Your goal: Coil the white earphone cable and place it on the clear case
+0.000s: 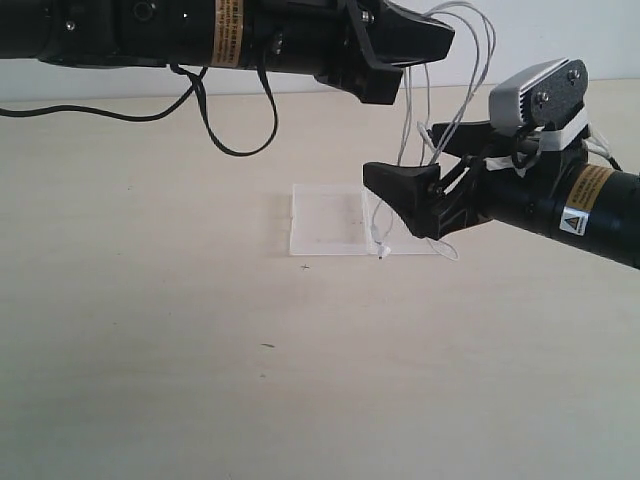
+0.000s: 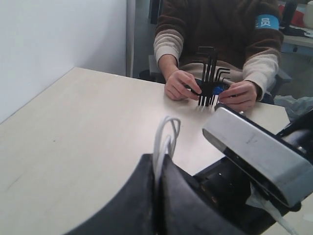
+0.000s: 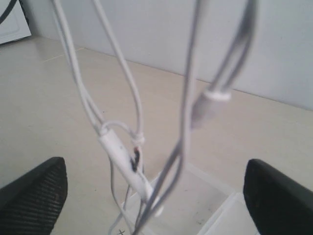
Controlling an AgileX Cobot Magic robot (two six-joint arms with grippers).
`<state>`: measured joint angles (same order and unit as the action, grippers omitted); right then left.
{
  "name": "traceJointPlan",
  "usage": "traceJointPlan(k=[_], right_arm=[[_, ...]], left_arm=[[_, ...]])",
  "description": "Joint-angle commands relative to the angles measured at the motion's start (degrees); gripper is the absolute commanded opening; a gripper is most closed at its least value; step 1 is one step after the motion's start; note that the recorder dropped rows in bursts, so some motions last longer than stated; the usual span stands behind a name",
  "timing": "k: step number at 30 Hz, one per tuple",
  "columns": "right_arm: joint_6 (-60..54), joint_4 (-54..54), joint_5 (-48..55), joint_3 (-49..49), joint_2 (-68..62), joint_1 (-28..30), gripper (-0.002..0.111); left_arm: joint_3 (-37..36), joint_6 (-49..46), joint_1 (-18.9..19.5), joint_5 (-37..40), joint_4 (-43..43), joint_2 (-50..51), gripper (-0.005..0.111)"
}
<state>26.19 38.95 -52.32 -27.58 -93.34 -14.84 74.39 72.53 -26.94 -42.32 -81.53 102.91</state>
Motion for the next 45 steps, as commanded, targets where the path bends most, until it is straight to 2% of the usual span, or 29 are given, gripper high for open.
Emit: traceJointPlan(k=[1,8,17,20,25,30,37,42,43,45], right_arm=[[0.0,1.0,0.4,-0.4,0.0,0.2,0.092],[0.0,0.4,0.4,-0.4,-0.1,0.2,0.089],[0.0,0.5,0.4,-0.4,-0.1,0.2,0.041],[0.0,0.5,0.2,-0.4,-0.1,0.2,0.033],[0.0,0.7,0.2,-0.4,-0.1,0.2,0.028],[-0.5,2.5,0.2,-0.4,-0.1,0.2,0.000],[-0.5,3.4,0.1,-0.4,-0.1,0.2,0.000],[1.5,5.6,0.7,-0.7,0.1,0.2,0.000],[4.1,8.9,2.5,-1.6,0.1,0.2,0.000],[7.8,11.1,4.2,-3.0,0.1,0.2,0.000]], left_arm=[[0.2,0.1,0.1,-0.1,-0.2,-0.3,0.000],[0.2,0.1,0.1,-0.1,0.0,-0.3,0.000],[0.2,0.1,0.1,-0.2,0.3,-0.3,0.000],[0.2,0.1,0.1,-0.2,0.3,-0.3,0.000],[0.2,0.1,0.1,-0.2,0.3,-0.3,0.000],[0.2,0.1,0.1,-0.2,0.4,-0.3,0.000],[0.2,0.8,0.1,-0.2,-1.4,-0.3,0.000],[0.2,3.5,0.1,-0.2,-2.0,-0.3,0.035],[0.2,5.0,0.1,-0.1,-2.0,-0.3,0.051],[0.2,8.7,0.1,0.4,-3.4,-0.5,0.060]])
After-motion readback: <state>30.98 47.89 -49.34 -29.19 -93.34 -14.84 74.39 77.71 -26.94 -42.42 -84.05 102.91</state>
